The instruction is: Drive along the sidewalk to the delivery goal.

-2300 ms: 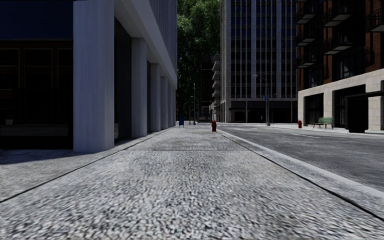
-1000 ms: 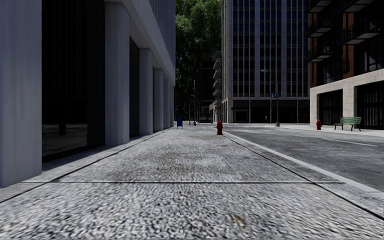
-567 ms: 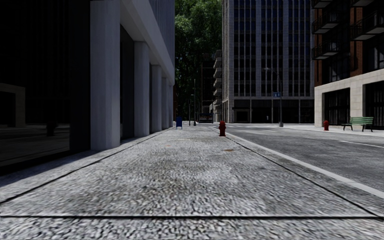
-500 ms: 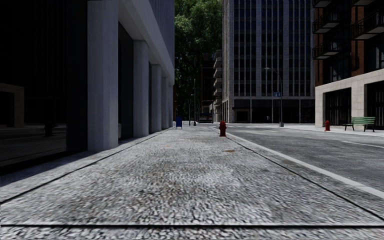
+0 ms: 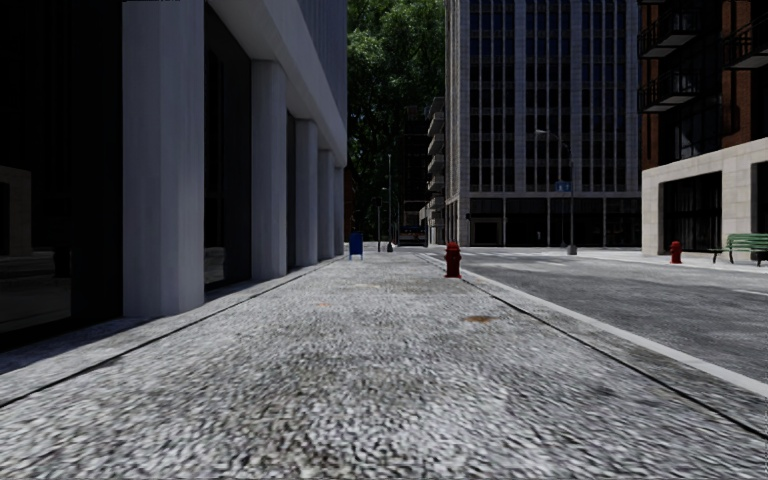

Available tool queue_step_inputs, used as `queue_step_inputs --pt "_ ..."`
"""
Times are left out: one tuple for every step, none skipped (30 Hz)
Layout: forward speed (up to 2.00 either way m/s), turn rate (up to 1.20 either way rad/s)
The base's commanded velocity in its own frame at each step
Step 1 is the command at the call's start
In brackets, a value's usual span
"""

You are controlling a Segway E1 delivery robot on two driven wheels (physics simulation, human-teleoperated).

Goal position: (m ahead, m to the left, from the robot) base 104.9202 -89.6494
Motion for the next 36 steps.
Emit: queue_step_inputs --pt "2.0 0.0" --pt "2.0 0.0" --pt "2.0 0.0" --pt "2.0 0.0" --pt "2.0 0.0" --pt "2.0 0.0" --pt "2.0 0.0" --pt "2.0 0.0" --pt "2.0 0.0" --pt "2.0 0.0" --pt "2.0 0.0" --pt "2.0 0.0" --pt "2.0 0.0" --pt "2.0 0.0" --pt "2.0 0.0" --pt "2.0 0.0" --pt "2.0 0.0" --pt "2.0 0.0" --pt "2.0 0.0" --pt "2.0 0.0" --pt "2.0 0.0" --pt "2.0 0.0" --pt "2.0 0.0" --pt "2.0 0.0" --pt "2.0 0.0" --pt "2.0 0.0" --pt "2.0 0.0" --pt "2.0 0.0" --pt "2.0 0.0" --pt "2.0 0.0" --pt "2.0 0.0" --pt "2.0 0.0" --pt "2.0 0.0" --pt "2.0 0.0" --pt "2.0 0.0" --pt "2.0 0.0"
